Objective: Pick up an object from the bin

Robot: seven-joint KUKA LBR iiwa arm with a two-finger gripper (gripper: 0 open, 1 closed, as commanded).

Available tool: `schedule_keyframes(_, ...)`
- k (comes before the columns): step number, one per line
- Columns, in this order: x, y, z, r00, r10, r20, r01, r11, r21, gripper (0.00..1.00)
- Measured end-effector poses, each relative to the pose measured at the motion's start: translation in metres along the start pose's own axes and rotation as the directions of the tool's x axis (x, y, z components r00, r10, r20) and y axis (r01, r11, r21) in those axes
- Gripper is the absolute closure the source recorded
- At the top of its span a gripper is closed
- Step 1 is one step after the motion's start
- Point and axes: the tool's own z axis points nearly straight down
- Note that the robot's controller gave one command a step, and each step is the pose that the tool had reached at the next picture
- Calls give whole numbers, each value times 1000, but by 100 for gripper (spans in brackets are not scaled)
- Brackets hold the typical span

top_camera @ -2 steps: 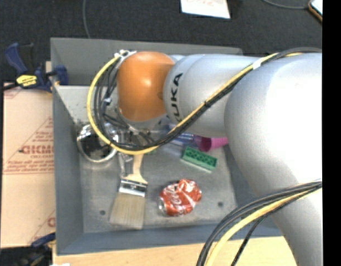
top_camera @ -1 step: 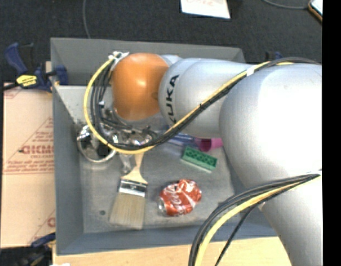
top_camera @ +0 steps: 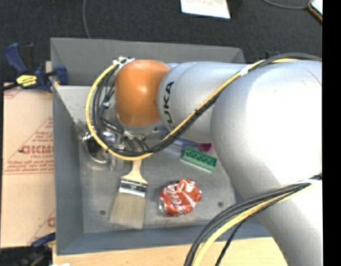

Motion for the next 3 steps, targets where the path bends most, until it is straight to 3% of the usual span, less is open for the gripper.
schedule_keyframes(2,1,0,-11,1000,1,-1,-1,1000,0,100)
schedule_keyframes(3,-1,-1,-40,1000,2,3,-2,1000,0,100)
